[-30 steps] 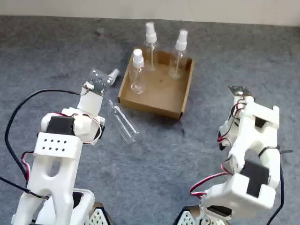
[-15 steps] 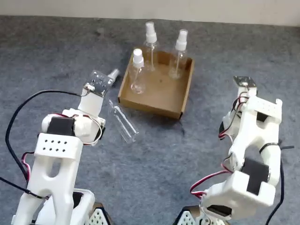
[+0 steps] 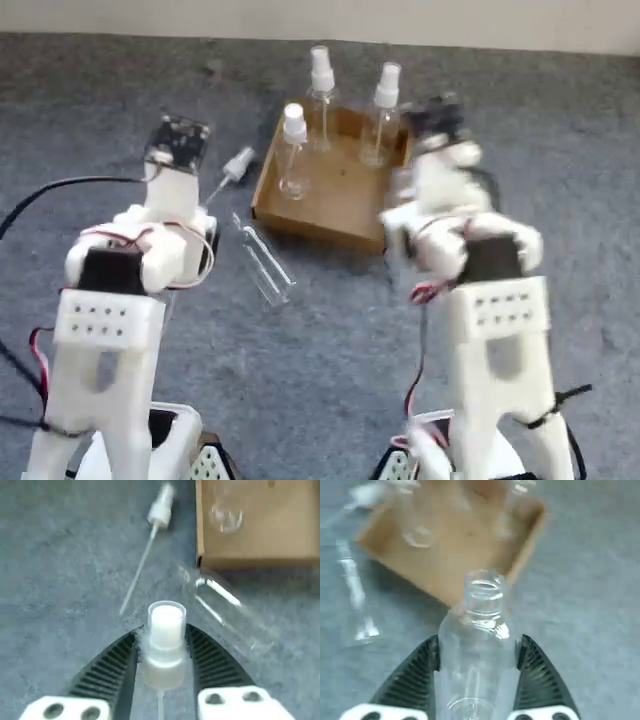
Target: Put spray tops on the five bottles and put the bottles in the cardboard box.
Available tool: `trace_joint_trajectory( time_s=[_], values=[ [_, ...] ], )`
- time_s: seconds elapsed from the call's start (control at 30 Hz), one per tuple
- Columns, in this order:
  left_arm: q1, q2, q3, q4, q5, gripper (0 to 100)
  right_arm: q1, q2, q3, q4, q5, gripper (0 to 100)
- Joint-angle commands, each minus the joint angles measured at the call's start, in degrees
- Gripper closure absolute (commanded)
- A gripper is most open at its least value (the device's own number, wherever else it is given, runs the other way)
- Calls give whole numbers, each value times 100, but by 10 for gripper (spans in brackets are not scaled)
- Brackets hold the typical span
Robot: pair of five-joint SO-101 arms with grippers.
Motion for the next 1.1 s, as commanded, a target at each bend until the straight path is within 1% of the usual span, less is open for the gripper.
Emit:
trace_joint_trajectory(
  time_s=[0.0,0.2,0.3,0.4,0.53,0.7,0.8,0.93,1.07],
  values=[
    [-57,-954,-382,79,79,998,-927,-242,347,-585,-281,995],
    [-57,-2308,-382,62,114,998,-2185,-286,1349,-1868,-352,995],
    [-57,-2519,-541,-123,404,997,-2554,-286,1868,-2466,-343,995],
    [-48,-2519,-664,-431,677,997,-2809,-286,2246,-2624,-343,995],
    [-22,-2571,-646,-1116,1679,997,-2967,-295,2431,-2677,-369,995],
    [-22,-2571,-541,-1512,2690,997,-3266,-462,2949,-3837,-387,995],
    [-22,-2580,-277,-1741,2875,997,-3415,-927,3538,-4391,-387,995],
    [-4,-2580,13,-1864,2901,997,-3380,-1516,4040,-4435,-387,995],
    [435,-2580,40,-1820,2901,997,-3371,-1763,4180,-4435,-387,995]
  ],
)
